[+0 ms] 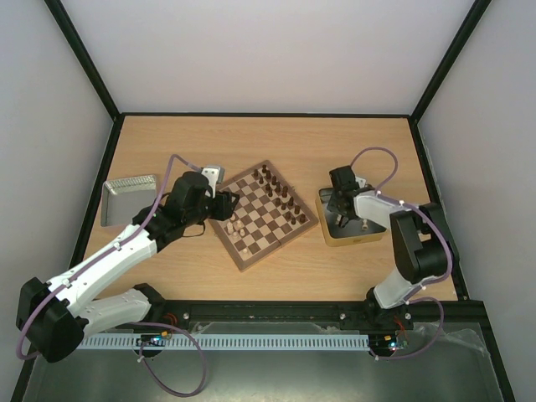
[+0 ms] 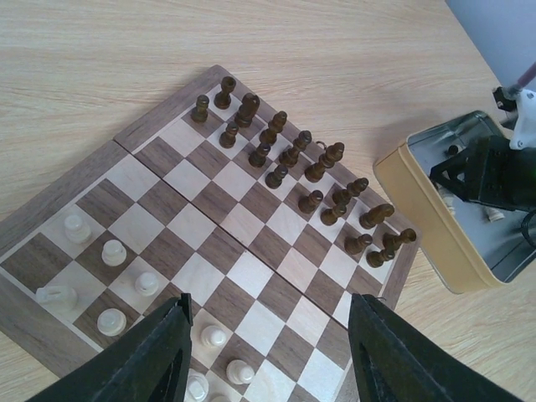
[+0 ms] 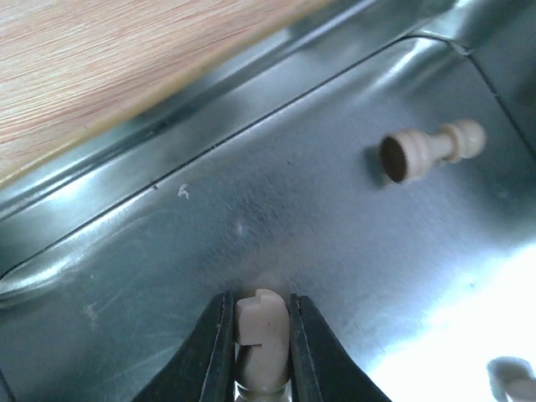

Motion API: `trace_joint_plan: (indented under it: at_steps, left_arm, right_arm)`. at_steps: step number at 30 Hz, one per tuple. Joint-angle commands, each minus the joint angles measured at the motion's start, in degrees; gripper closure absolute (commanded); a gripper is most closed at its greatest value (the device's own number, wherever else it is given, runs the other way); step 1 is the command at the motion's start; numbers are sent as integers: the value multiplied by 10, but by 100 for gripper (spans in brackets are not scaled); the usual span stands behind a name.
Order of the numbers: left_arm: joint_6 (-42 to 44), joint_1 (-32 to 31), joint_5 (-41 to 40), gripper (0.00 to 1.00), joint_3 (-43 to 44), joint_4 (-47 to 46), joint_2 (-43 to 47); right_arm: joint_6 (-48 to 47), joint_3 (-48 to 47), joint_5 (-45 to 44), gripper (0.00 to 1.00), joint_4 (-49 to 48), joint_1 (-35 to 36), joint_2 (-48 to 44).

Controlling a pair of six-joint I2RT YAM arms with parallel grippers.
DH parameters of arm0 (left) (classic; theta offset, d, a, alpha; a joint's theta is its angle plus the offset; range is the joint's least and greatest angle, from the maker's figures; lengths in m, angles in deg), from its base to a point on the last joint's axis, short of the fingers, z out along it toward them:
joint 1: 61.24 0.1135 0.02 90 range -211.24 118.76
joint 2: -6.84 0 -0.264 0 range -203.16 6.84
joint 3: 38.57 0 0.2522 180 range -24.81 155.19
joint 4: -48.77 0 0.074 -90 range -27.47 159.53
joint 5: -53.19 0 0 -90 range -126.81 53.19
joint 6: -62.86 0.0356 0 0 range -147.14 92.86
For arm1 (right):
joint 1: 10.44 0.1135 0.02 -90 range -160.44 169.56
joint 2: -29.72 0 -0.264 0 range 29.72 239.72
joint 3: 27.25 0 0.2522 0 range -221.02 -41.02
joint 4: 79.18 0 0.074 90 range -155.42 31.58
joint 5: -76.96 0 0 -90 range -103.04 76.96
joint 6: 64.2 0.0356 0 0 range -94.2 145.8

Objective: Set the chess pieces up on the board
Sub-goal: Pick up the chess piece from the storage box.

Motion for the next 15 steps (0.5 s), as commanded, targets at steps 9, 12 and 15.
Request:
trace_joint_plan:
  at_steps: [9,12,15]
  left_arm:
    - [-42,3,57,40,-11,-71,-8]
    - [-56,-6,66,37,-18,-116,-13]
    - [-64,-34,54,34,-27,-179,-21]
  right_arm:
    - [154,39,-30,90,-32,2,-221]
    - [245,42,30,90,-36,3,-256]
    - [345,62,102,91,-72,5,-284]
